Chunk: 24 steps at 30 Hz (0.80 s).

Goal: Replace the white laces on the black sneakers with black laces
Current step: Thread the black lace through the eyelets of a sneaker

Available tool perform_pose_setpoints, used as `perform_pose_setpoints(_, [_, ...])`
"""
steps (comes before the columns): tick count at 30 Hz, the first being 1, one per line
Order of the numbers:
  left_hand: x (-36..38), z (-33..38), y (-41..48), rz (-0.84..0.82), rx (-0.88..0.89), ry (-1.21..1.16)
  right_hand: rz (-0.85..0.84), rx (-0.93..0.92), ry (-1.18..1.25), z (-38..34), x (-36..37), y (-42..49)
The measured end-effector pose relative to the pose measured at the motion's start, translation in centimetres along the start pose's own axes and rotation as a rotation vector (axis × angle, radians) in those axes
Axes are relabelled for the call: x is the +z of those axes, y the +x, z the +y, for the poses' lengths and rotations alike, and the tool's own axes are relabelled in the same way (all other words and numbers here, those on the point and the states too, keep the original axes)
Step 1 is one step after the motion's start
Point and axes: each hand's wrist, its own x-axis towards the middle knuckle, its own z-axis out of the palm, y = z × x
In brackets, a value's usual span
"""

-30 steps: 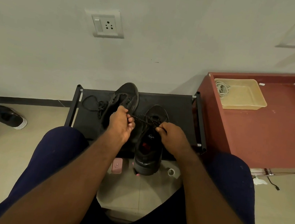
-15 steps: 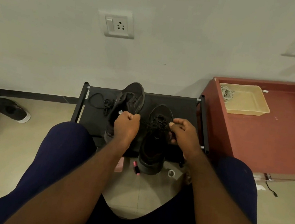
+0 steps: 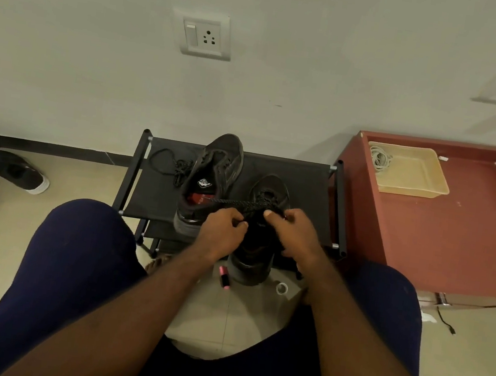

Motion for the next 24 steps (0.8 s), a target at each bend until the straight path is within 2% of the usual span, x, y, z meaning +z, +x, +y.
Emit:
perform_pose_setpoints(1, [0.0, -0.1, 0.0, -0.005, 0.003, -0.004, -0.049, -0.017, -0.151, -0.1, 0.6, -0.5])
perform_pose_setpoints(3, [0.2, -0.3, -0.1, -0.011, 0.010, -0.014, -0.038, -0.068, -0.430, -0.2, 1.9, -1.0])
perform_pose_setpoints(5, [0.4, -0.5, -0.3, -0.002, 0.030, -0.022, 0.025, -0.080, -0.549, -0.3, 2.6, -1.0])
perform_pose_setpoints(12, [0.7, 0.6, -1.1, 0.064, 0.180, -0.240, 0.189, -0.159, -0.478, -1.0, 0.3, -1.6])
perform_pose_setpoints(17, [-0.2, 1.3, -0.8, 0.037, 0.258, -0.303, 0.330, -0.194, -0.388, -2.2, -2.8, 0.1])
perform_pose_setpoints(24, [-0.8, -0.2, 0.0, 0.055, 0.204, -0.308, 0.306, -0.137, -0.486, -2.3, -5.6, 4.3])
